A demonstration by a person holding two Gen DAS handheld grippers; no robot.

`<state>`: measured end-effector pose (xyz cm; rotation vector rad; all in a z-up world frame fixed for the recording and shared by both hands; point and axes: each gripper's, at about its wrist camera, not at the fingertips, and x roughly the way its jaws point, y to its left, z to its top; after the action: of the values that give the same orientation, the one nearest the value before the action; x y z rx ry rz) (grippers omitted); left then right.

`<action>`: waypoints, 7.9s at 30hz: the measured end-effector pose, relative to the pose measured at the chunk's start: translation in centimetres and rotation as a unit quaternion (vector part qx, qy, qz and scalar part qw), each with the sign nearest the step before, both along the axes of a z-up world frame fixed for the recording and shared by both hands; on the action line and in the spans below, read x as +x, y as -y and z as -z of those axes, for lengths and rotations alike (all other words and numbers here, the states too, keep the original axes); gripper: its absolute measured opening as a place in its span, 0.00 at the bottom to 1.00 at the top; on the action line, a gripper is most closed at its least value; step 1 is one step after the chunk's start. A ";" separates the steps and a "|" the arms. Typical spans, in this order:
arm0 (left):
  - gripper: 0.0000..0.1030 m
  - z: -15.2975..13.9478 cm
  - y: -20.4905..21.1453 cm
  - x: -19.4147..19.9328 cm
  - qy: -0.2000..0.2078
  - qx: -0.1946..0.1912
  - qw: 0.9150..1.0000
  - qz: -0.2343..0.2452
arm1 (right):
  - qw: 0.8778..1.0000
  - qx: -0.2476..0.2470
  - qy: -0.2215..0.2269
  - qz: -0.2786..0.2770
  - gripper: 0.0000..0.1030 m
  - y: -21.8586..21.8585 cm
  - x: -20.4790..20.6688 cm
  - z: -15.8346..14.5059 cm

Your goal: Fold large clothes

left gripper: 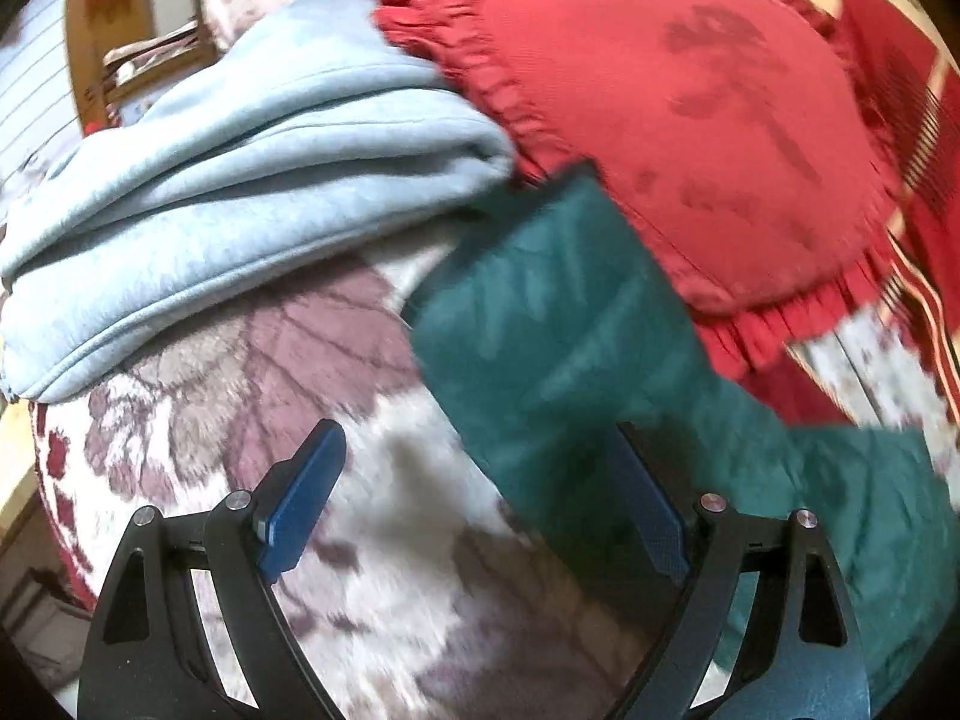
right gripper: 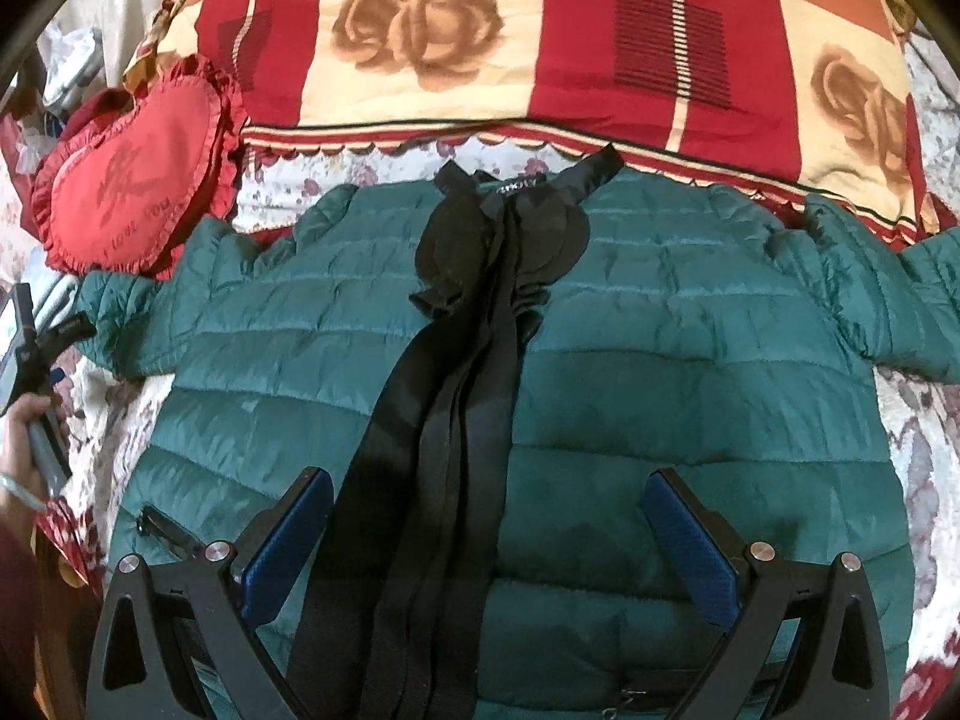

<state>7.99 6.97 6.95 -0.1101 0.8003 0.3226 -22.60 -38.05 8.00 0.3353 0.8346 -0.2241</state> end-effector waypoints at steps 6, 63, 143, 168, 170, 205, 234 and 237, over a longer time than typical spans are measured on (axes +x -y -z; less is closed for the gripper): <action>0.86 0.3 -1.2 2.1 0.007 0.006 1.000 -0.008 | 1.000 0.012 0.001 0.000 1.00 0.0 0.0 0.2; 0.11 -12.2 16.1 -11.4 0.039 -0.124 0.952 0.278 | 0.999 0.024 0.029 0.017 1.00 -0.2 -5.6 -1.8; 0.11 -4.5 44.0 -19.5 -0.089 -0.156 0.858 0.482 | 0.991 -0.010 0.028 0.134 1.00 8.7 -7.9 -3.6; 0.16 -1.6 44.8 -19.6 -0.153 -0.229 0.833 0.480 | 0.985 0.014 -0.004 0.170 1.00 11.5 -7.3 -1.4; 0.48 -2.5 43.9 -19.7 -0.155 -0.266 0.816 0.490 | 0.985 0.013 -0.005 0.170 1.00 11.2 -7.1 -1.4; 0.66 -0.6 20.8 -11.8 -0.093 -0.153 0.945 0.272 | 0.994 0.025 0.069 0.080 0.13 8.1 2.2 -4.1; 0.66 0.0 30.3 -8.5 -0.094 -0.114 0.944 0.294 | 0.994 -0.018 0.056 0.088 0.57 10.0 2.2 -3.5; 0.66 1.0 30.6 -8.1 -0.095 -0.101 0.949 0.283 | 0.997 -0.036 0.044 0.049 0.57 8.6 5.4 -3.4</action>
<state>-0.14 -23.60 5.98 -0.0369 1.0159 -0.2984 -17.16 -46.60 11.44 0.3173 0.7217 -0.3284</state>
